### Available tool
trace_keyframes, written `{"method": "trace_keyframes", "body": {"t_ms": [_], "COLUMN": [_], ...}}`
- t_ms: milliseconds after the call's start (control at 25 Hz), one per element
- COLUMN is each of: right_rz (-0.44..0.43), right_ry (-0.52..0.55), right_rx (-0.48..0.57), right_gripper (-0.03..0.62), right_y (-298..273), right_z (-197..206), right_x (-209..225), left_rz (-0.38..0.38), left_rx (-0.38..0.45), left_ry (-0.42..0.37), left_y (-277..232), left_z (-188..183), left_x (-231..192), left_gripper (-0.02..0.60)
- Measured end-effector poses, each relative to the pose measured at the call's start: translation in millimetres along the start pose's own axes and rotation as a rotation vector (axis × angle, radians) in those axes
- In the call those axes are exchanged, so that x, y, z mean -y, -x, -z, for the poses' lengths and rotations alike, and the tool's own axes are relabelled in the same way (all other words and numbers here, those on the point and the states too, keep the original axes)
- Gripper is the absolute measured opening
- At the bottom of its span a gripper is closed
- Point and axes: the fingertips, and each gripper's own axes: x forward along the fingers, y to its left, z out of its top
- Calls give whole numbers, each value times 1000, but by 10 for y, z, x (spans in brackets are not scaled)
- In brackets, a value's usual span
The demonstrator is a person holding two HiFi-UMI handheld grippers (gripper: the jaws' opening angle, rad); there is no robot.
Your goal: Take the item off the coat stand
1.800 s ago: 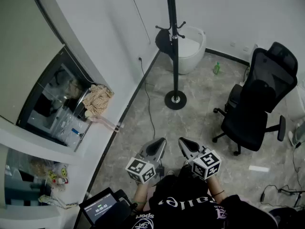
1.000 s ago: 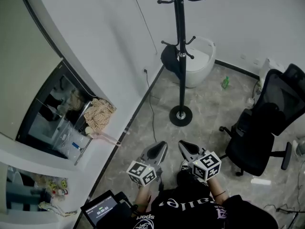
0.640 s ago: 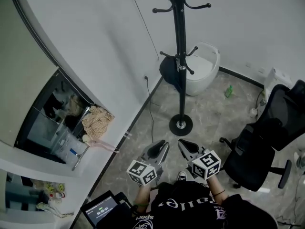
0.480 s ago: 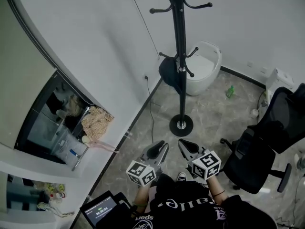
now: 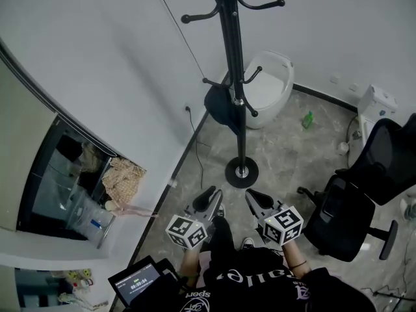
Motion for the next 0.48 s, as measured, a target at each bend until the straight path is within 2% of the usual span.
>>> {"method": "trace_keyframes", "body": {"t_ms": [200, 480], "right_rz": [73, 131], "right_ry": [-7, -15], "right_rx": [31, 84], "right_gripper": [18, 18], "right_y": [-419, -1128], "right_z": [-286, -702], "right_x": [350, 580], "left_rz": [45, 98], "left_rx": [-14, -37], "left_ry": [-10, -45], "left_y": [-374, -856], "left_z": [-232, -659], "left_x": [-482, -1313], "left_gripper": [103, 135]}}
